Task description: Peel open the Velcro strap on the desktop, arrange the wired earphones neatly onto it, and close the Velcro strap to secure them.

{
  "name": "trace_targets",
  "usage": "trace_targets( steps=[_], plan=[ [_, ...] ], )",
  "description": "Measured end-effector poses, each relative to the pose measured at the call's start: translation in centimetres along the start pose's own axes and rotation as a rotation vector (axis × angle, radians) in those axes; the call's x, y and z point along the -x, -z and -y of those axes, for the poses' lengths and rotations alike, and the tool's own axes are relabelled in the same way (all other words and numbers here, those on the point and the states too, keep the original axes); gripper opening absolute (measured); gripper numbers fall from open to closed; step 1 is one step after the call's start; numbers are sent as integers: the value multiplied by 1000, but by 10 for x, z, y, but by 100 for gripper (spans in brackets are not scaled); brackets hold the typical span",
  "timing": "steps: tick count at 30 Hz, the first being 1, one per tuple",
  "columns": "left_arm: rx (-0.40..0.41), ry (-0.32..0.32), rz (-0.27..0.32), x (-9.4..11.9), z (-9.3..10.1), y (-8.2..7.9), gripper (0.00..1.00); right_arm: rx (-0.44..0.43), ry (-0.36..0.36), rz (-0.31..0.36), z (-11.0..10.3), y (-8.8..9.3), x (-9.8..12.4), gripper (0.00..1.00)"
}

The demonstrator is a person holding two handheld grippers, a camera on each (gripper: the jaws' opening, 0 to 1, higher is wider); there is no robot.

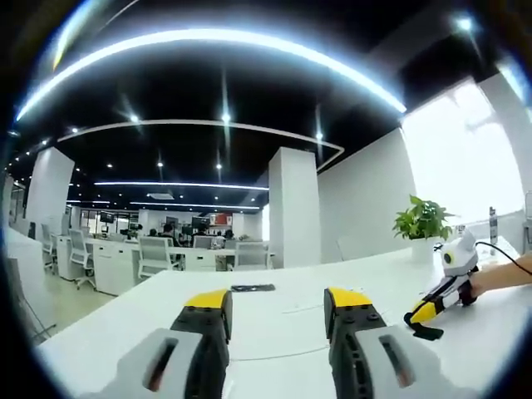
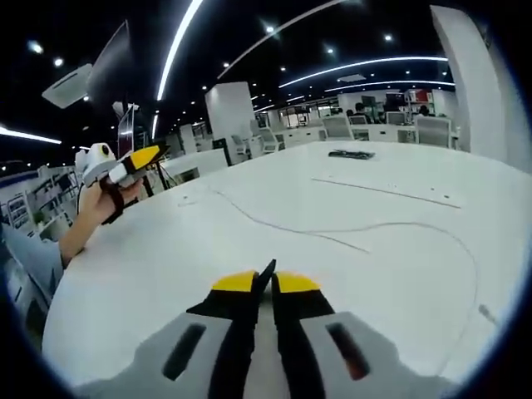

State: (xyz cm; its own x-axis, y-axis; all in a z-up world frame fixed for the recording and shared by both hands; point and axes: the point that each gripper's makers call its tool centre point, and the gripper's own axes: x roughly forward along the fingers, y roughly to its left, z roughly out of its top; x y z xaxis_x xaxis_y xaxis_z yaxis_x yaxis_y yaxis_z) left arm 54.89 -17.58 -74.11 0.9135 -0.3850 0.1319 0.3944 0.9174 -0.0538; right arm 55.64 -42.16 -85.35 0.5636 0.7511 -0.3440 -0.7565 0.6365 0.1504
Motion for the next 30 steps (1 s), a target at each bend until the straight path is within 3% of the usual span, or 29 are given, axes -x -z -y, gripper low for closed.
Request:
trace_targets(
  steps=[20, 30],
  plan=[
    [0, 1, 0, 0, 1, 1, 47, 15, -18, 11, -12, 1, 3, 5],
    [-8, 7, -15, 0, 3, 3, 47, 14, 6, 19, -11, 0, 6, 5]
  ],
)
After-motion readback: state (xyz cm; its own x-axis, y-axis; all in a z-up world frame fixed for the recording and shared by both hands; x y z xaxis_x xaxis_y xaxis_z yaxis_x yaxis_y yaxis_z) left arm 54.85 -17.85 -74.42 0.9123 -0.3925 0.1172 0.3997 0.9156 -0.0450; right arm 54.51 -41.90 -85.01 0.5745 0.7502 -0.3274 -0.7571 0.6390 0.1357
